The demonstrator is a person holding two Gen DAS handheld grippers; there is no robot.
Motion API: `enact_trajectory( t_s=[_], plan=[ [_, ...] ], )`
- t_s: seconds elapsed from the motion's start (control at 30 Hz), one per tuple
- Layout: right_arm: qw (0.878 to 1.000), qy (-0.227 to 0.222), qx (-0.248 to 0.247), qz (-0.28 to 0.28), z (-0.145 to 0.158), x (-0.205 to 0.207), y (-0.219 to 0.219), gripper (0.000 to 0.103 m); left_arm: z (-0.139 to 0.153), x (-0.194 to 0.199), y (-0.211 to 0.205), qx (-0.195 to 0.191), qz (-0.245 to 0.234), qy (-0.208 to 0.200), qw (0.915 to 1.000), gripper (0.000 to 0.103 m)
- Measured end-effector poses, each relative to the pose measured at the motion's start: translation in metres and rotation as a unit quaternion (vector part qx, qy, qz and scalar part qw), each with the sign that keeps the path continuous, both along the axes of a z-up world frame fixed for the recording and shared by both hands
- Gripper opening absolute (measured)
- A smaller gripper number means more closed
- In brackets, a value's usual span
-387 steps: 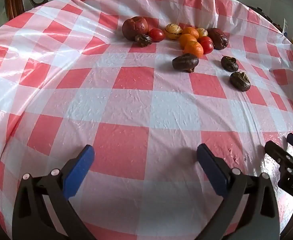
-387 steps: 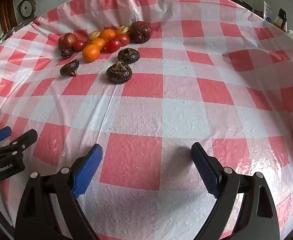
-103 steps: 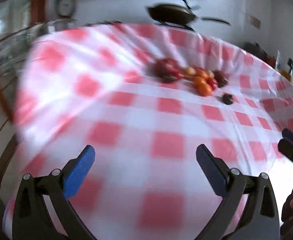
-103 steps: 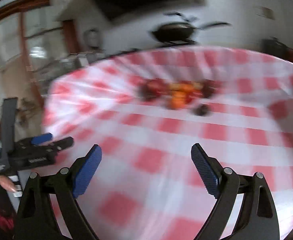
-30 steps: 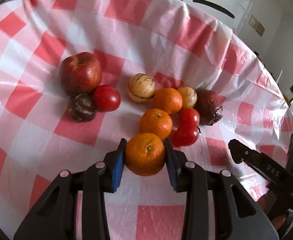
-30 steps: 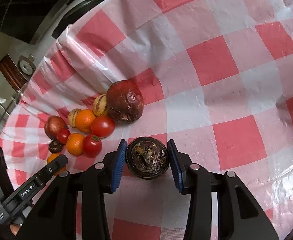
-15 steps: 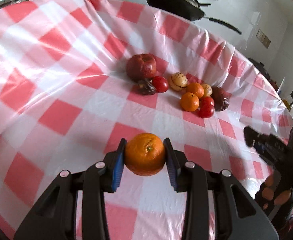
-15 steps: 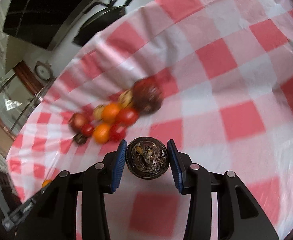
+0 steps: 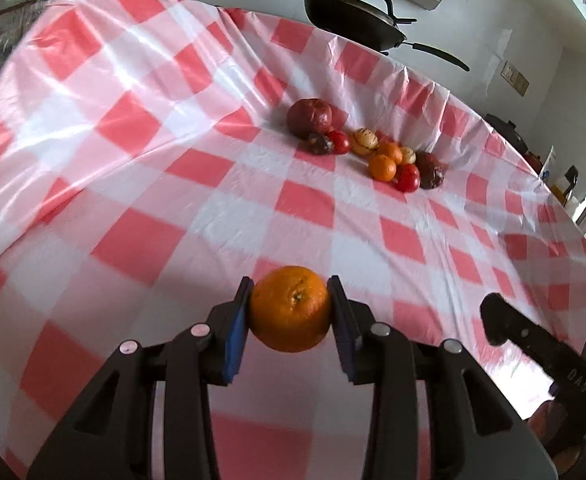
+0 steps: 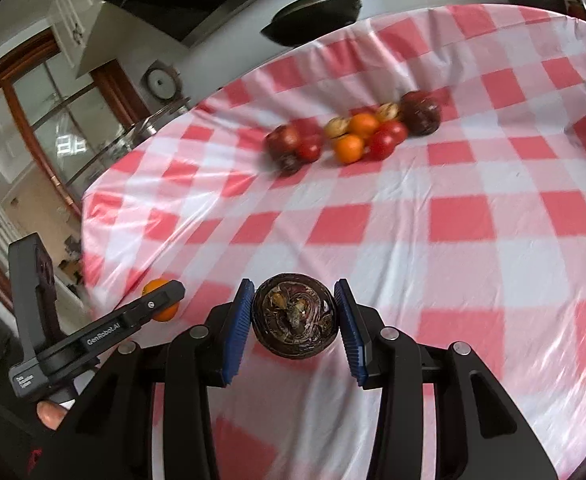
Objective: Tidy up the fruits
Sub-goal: 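Carry the dark fruit and the mandarin toward the white bin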
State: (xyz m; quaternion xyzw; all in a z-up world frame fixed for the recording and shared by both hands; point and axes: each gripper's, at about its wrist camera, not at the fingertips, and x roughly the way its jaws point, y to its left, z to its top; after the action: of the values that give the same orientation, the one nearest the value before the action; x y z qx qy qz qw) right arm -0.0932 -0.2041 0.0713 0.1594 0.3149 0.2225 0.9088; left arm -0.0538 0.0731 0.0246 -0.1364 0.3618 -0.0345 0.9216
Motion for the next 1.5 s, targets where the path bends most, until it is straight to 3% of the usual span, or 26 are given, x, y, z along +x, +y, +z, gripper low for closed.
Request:
enact_trajectory(
  t_s=[0.5,0.7,0.97,1.3,1.5],
  plan=[
    [0.997,0.016,0.016,0.069,-0.004,-0.041,0.043,0.042,-0.003,-0.061,0.050,0.046,0.032,0.012,0.9983,0.038],
    [0.993,0.010,-0.011,0.118,-0.002,-0.063,0.083,0.042,-0.003,-0.089,0.073,0.070,0.052,0.012,0.9961,0.038],
    [0.982,0.002,-0.052,0.183,-0.003,-0.091,0.137,0.042,-0.009,-0.127,0.114,0.073,0.087,0.015,0.9934,0.038],
    [0.954,-0.025,-0.113,0.277,-0.008,-0.133,0.210,0.042,-0.013,-0.183,0.170,0.069,0.151,0.014,0.9860,0.038],
    [0.918,-0.061,-0.165,0.354,-0.011,-0.171,0.266,0.042,-0.020,-0.218,0.209,0.066,0.201,0.023,0.9770,0.038]
  ],
)
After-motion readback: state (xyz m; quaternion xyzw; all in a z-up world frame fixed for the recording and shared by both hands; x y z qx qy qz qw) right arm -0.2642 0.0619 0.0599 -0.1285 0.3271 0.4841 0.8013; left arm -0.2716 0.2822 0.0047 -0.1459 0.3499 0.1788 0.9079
